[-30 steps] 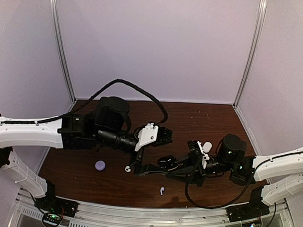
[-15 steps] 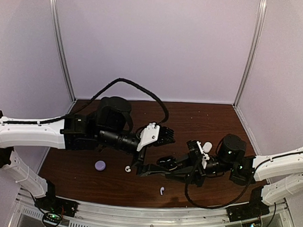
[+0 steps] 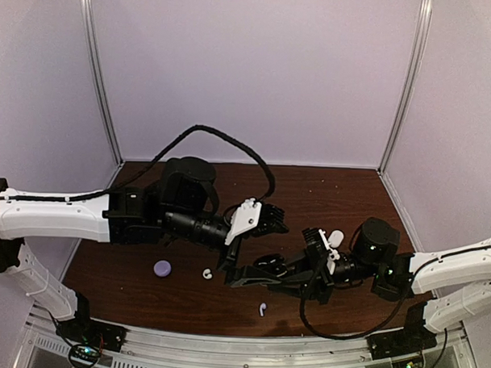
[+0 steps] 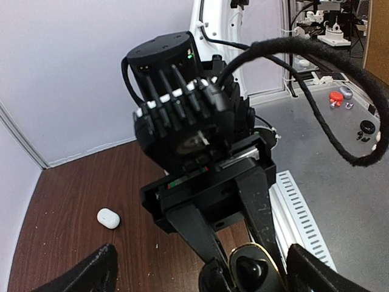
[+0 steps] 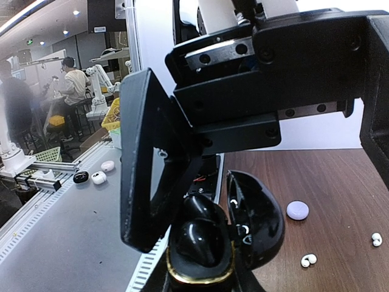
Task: Insert the wireless bluetooth earbuds into the charging case
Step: Adjust the left earbud in the left side groove of the charging case.
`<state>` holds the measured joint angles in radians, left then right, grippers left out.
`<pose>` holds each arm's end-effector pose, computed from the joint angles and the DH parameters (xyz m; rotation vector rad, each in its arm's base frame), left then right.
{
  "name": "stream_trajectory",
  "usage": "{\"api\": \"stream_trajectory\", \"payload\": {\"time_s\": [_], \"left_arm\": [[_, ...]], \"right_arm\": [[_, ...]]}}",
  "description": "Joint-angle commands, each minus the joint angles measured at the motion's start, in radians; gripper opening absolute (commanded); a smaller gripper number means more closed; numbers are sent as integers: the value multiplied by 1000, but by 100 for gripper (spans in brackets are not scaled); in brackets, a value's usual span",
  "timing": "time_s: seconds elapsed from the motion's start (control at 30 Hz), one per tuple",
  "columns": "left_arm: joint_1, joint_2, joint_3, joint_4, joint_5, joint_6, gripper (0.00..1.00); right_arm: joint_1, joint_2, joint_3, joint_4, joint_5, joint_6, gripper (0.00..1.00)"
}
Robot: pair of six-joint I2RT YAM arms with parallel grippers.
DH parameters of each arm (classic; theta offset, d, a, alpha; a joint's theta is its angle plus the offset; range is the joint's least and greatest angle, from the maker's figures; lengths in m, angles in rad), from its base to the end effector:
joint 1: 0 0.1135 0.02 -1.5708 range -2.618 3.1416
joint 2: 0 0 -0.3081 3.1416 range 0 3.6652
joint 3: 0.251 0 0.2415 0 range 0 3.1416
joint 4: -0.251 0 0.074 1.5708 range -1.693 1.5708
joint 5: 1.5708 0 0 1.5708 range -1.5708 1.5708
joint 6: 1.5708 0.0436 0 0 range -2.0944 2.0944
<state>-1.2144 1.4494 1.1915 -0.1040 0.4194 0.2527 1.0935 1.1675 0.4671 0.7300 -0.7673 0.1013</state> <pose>0.0987 -0.3161 0.3774 1.5754 1.3037 -1.0281 0.0751 0.2110 0.2951 -1.3731 1.1119 1.4897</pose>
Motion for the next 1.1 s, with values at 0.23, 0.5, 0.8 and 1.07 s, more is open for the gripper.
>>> {"api": "stream_trajectory", "payload": {"time_s": [0.23,0.5,0.8,1.07], "left_arm": [[7,-94,-18,83,-14,-38,98],[83,-167,-95,133,-13,-183,98],[86,-172,-192,238,43,-224,98],[77,-100,-194,330,127,-232,98]], "right_arm": [[-15,-35,-27,118,14,42,0],[-51,-92,-57,100,72,47,0],[-82,-122,-59,60,139,94,0],[-83,-100,-47,66,131,112,0]]}}
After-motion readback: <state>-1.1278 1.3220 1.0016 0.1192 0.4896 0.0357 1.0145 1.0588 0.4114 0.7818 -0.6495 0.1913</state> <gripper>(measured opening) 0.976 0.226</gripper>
